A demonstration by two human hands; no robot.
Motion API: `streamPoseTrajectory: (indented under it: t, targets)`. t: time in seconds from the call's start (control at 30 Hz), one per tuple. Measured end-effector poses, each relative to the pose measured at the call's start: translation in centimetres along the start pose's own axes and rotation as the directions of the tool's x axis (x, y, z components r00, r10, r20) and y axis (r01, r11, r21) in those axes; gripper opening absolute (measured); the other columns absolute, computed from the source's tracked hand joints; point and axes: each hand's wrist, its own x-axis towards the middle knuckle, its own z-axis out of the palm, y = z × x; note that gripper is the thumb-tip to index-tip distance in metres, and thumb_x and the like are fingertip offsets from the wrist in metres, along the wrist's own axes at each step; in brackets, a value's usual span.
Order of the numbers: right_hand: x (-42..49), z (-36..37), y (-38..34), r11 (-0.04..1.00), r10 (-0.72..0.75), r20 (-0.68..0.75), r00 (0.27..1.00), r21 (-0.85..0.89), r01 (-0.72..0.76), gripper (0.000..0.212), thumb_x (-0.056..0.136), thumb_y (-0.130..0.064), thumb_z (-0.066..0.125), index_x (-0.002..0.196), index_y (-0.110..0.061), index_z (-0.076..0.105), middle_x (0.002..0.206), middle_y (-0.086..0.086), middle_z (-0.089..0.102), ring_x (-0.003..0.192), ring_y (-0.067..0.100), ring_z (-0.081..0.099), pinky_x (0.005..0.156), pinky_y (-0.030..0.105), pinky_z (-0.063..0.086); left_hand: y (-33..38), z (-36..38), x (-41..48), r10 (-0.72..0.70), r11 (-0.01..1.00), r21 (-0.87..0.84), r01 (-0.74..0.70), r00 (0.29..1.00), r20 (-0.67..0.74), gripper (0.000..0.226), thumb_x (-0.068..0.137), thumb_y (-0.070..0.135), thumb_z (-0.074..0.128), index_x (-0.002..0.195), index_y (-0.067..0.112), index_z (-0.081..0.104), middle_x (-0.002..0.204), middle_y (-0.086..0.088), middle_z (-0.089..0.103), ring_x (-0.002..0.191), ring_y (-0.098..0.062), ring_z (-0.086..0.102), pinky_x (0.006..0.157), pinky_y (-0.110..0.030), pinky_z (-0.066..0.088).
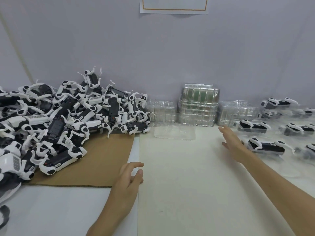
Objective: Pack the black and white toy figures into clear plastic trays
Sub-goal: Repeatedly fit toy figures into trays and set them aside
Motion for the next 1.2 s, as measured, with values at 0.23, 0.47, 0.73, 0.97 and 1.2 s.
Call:
streamPoseTrajectory:
  t: [0.23,0.47,0.73,0.97,1.2]
  targets:
    - [0.6,-3.8,0.5,1.0,0.008,-0.039,0.999,0.001,-0.008,0.055,0.105,-0.033,0.044,0.156,-0.021,0.025,0.16,-0.003,0.028,0.141,0.027,0.039,0.105,0.042,0.043,-0.3,0.0,0.0,0.018,1.0,-0.002,-0.018,1.0,0.004,0.018,0.103,0.031,0.045,0.11,0.04,0.058,0.119,0.024,0.048,0.09,0.002,0.066,0.077,-0.019,0.042]
    - [-0.1,-7.2,0.6,0.998,0.047,0.029,0.998,0.041,-0.048,0.061,0.103,-0.037,0.048,0.157,-0.021,0.024,0.161,-0.007,0.027,0.113,0.031,0.06,0.088,0.037,0.048,-0.1,0.0,0.0,0.018,1.0,0.015,-0.018,1.0,-0.005,0.017,0.103,0.031,0.044,0.11,0.04,0.057,0.12,0.023,0.046,0.089,0.004,0.065,0.073,-0.015,0.04]
    - [-1.4,-7.1,0.0,0.999,0.045,0.071,0.996,-0.021,-0.044,0.042,0.102,-0.035,0.046,0.14,-0.016,0.05,0.138,0.003,0.057,0.104,0.031,0.066,0.089,0.039,0.048,-0.1,0.0,0.0,0.012,1.0,0.007,-0.012,1.0,0.006,0.017,0.103,0.031,0.045,0.11,0.04,0.057,0.118,0.023,0.047,0.09,0.002,0.064,0.069,-0.006,0.04]
    - [-2.8,0.1,-1.3,0.931,-0.16,0.071,0.985,-0.32,0.174,0.027,0.098,-0.016,0.059,0.123,-0.007,0.062,0.105,0.009,0.07,0.088,0.024,0.066,0.069,0.027,0.045,-0.1,0.0,0.0,0.018,1.0,0.023,-0.019,1.0,0.01,0.017,0.102,0.03,0.047,0.108,0.041,0.057,0.119,0.026,0.047,0.093,-0.003,0.064,0.076,-0.017,0.042]
    - [-2.2,9.6,-1.7,0.41,-0.4,0.304,0.864,-0.784,0.466,0.072,0.094,-0.034,0.063,0.154,-0.02,0.025,0.157,0.0,0.032,0.146,0.02,0.026,0.116,0.043,0.019,-0.1,-0.1,0.1,-0.005,1.0,0.014,0.005,1.0,0.024,0.018,0.103,0.029,0.047,0.109,0.043,0.056,0.115,0.02,0.05,0.092,-0.001,0.063,0.073,-0.011,0.039]
